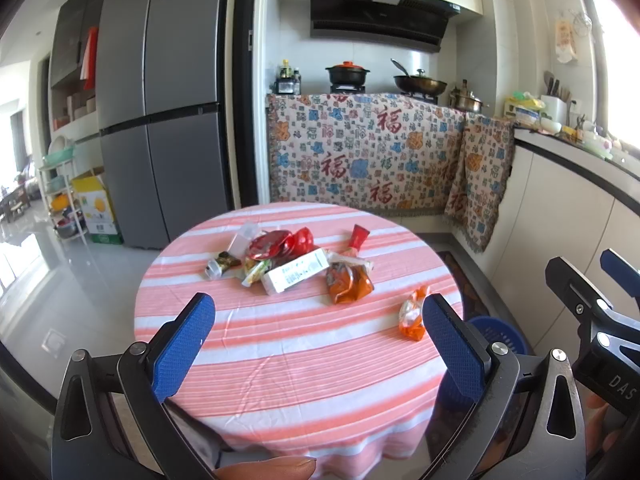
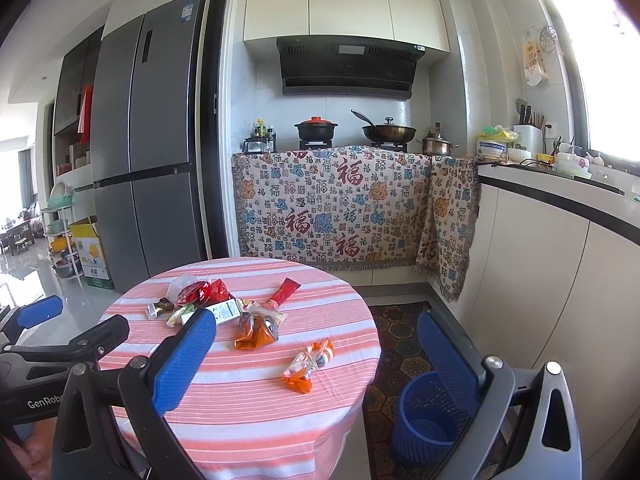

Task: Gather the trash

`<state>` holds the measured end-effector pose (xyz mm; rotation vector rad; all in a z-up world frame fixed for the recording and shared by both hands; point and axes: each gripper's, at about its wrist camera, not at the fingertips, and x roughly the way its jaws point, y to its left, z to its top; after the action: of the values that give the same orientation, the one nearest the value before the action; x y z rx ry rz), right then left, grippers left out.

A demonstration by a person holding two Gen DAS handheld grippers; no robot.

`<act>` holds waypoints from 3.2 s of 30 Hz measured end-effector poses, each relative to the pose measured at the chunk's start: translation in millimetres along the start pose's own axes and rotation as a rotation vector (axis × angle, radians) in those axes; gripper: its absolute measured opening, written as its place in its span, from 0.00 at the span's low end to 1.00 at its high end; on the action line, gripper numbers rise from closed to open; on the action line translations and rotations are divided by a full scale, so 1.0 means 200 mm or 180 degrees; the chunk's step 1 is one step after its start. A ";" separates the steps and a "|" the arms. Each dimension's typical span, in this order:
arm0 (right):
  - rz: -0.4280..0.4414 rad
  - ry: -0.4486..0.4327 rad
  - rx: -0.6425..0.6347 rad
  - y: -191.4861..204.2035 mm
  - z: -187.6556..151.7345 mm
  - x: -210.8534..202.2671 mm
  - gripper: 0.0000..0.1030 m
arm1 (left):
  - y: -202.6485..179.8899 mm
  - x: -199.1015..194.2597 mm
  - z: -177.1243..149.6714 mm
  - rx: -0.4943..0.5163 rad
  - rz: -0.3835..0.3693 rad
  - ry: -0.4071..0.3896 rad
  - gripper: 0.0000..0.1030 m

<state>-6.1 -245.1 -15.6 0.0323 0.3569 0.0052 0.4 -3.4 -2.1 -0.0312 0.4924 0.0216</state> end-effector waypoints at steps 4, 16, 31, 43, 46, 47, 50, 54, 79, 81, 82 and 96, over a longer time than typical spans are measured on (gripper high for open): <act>0.0001 0.0001 0.0002 0.00 -0.01 -0.01 1.00 | 0.00 0.00 0.00 -0.0010 0.0002 -0.0005 1.00; -0.0003 -0.0005 0.0012 0.00 0.01 -0.01 1.00 | -0.01 0.01 -0.02 -0.0023 0.0015 -0.0009 1.00; -0.0032 -0.0037 -0.0017 0.02 0.03 -0.01 1.00 | 0.01 0.00 0.00 -0.0047 0.0006 -0.0027 1.00; -0.0046 -0.0045 -0.0025 0.03 0.03 -0.01 1.00 | 0.02 0.00 0.01 -0.0045 -0.0017 -0.0016 1.00; -0.0043 -0.0026 -0.0020 0.03 0.02 0.00 1.00 | 0.02 0.00 0.01 -0.0049 -0.0018 -0.0016 1.00; -0.0045 -0.0023 -0.0022 0.03 0.02 0.00 1.00 | 0.02 0.00 0.01 -0.0053 -0.0022 -0.0013 1.00; -0.0041 -0.0007 -0.0023 0.03 0.01 0.00 1.00 | 0.02 0.00 0.01 -0.0050 -0.0020 -0.0012 1.00; -0.0040 0.0021 -0.0024 0.03 0.01 0.01 1.00 | 0.02 0.00 0.01 -0.0047 -0.0019 -0.0010 1.00; -0.0061 0.0062 -0.0007 0.04 -0.01 0.02 1.00 | 0.00 0.02 -0.01 -0.0065 -0.0037 0.0033 1.00; -0.0071 0.0070 -0.0020 0.04 -0.01 0.03 1.00 | 0.00 0.03 -0.01 -0.0070 -0.0037 0.0047 1.00; -0.0075 0.0076 -0.0025 0.04 -0.02 0.04 1.00 | 0.00 0.03 -0.02 -0.0073 -0.0034 0.0057 1.00; 0.0375 0.0981 0.0332 0.01 -0.32 0.57 1.00 | 0.07 0.27 -0.10 -0.0177 0.0132 0.0397 1.00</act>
<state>78.4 -240.3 -115.3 0.1569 0.6628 0.1091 37.6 10.7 -45.4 -0.0772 0.6172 0.0742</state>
